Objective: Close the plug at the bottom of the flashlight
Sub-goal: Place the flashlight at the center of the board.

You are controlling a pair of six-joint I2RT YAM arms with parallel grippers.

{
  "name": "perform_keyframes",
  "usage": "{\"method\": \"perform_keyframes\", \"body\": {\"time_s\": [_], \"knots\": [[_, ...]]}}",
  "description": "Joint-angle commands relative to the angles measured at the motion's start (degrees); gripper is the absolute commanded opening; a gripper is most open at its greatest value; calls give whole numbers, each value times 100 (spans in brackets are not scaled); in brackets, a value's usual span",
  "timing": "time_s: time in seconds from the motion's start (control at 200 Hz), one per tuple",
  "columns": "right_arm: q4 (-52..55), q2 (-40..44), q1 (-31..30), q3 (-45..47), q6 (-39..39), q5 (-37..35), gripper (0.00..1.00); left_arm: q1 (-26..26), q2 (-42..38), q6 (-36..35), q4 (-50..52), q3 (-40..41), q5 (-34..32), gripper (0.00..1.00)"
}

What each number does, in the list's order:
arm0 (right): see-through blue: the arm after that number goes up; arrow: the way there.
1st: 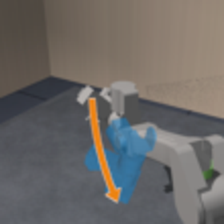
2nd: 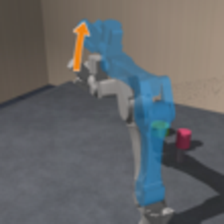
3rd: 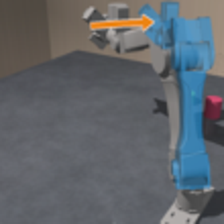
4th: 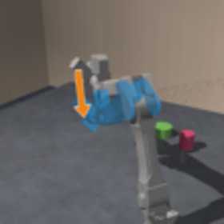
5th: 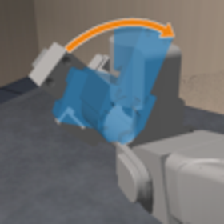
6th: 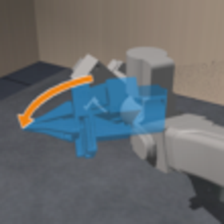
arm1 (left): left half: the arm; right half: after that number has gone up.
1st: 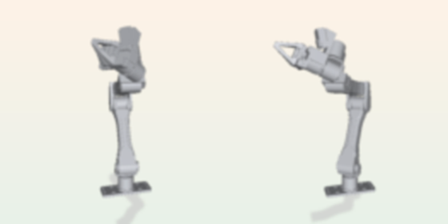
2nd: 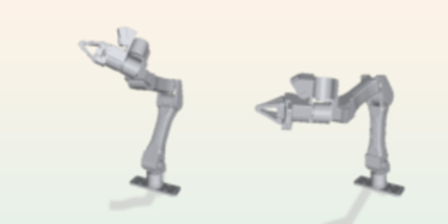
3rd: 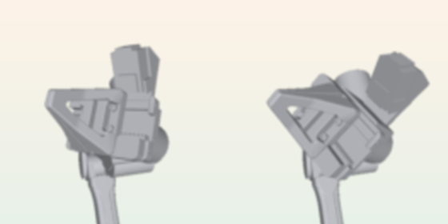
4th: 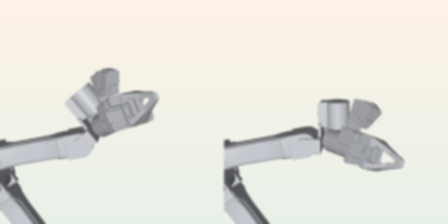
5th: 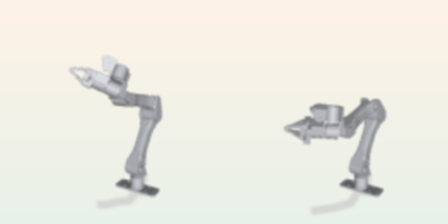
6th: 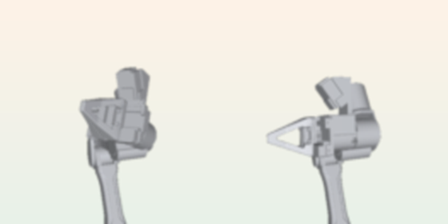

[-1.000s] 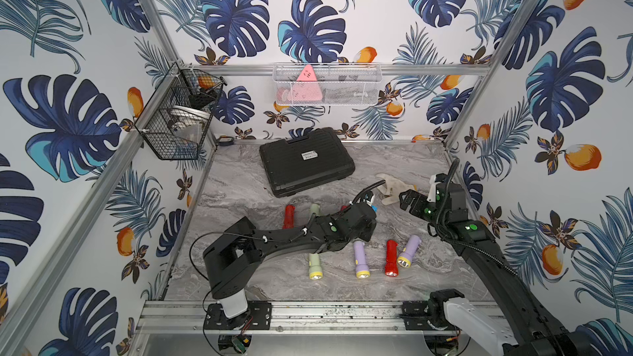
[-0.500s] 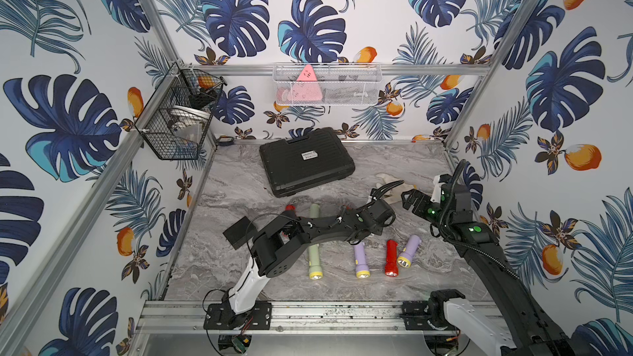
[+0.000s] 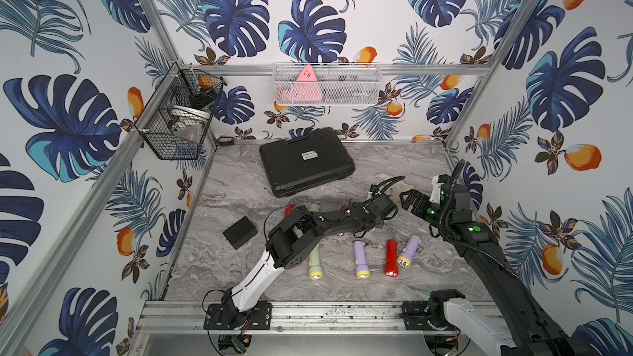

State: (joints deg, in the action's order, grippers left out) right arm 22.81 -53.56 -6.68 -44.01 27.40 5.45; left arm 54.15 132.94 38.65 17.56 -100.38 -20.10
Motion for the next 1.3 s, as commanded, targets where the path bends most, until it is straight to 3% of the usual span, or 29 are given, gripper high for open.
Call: {"method": "perform_keyframes", "body": {"time_s": [0.0, 0.07, 0.125, 0.195, 0.3, 0.731, 0.991, 1.296], "knots": [[4, -5, -2, -25, 7, 37, 100, -10, 108, 168, 195, -54, -78, 10], [4, -2, 1, -27, 11, 41, 100, -19, 167, 154, 260, -142, -47, 25], [-1, 3, 2, -30, 6, 50, 100, -19, 188, 142, 269, -191, -14, 28], [-4, -2, 6, -29, -14, 83, 100, -14, 159, 138, 212, -184, -1, 55], [-65, 45, 9, -27, -7, 129, 100, -19, 77, 116, 155, -191, -34, 65], [253, 351, 44, -326, 14, -54, 100, -68, -1009, -475, -47, 62, -157, 68], [345, 209, 35, -468, 15, 629, 100, -389, -2603, -891, -369, 1633, -133, 68], [-144, -278, -80, -233, 443, 1195, 100, -816, -4921, -1242, 284, 3650, -234, 68]]}}
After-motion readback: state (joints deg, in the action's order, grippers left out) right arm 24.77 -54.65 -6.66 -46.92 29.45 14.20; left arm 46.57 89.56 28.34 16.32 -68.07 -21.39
